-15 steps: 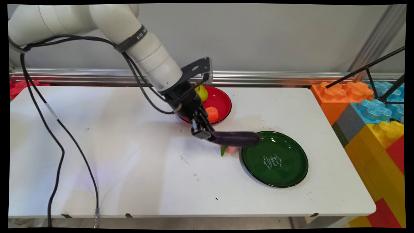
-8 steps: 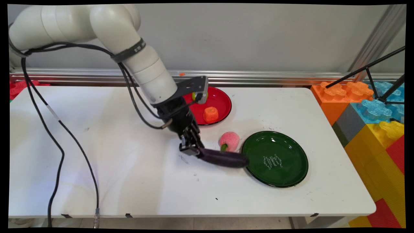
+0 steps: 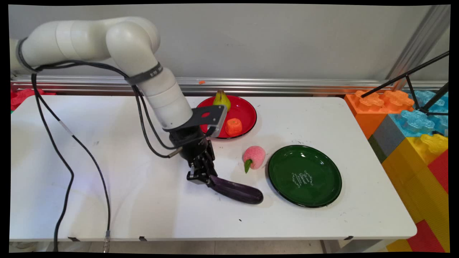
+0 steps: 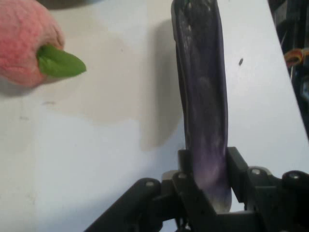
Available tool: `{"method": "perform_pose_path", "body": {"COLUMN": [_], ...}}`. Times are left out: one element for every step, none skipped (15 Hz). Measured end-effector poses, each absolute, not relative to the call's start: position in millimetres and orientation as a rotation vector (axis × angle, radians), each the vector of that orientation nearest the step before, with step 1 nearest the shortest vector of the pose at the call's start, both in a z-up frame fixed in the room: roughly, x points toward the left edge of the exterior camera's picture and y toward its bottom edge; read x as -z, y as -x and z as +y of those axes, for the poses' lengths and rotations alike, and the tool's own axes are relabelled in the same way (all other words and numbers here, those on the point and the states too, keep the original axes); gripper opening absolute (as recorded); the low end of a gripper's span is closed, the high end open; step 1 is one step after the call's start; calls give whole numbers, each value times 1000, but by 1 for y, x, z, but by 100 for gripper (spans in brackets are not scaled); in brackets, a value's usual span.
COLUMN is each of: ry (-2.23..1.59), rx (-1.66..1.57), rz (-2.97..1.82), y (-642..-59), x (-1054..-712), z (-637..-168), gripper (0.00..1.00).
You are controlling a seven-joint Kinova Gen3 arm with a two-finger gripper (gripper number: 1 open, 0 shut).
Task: Place the picked object on the table
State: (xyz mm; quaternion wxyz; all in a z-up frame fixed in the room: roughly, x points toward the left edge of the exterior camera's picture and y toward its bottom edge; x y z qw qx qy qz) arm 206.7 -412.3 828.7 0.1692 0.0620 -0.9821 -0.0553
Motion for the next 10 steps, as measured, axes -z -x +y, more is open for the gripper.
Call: {"method": "perform_pose_path", "body": {"ry": [-158,-142,-122,-108,-94,-84,-77,-73,-67,-64], "rx": [153,148,140,135,130,125,123,123,122,123], "rz": [-2799,-2805,-2812,-2817,-2821,-2823,-2824,-2825,-2826,-2825], "y": [-207,-207,-206,-206,-205,-205,-205,-204,-203,-203], "x": [-824,-820,-816,-812,-809,-807,-806,-805,-804,-804], "z": [-412,-413,-413,-414,-414,-415,-415,-415,-415,-415], "gripper": [0,0,0,0,0,0,0,0,100,100]}}
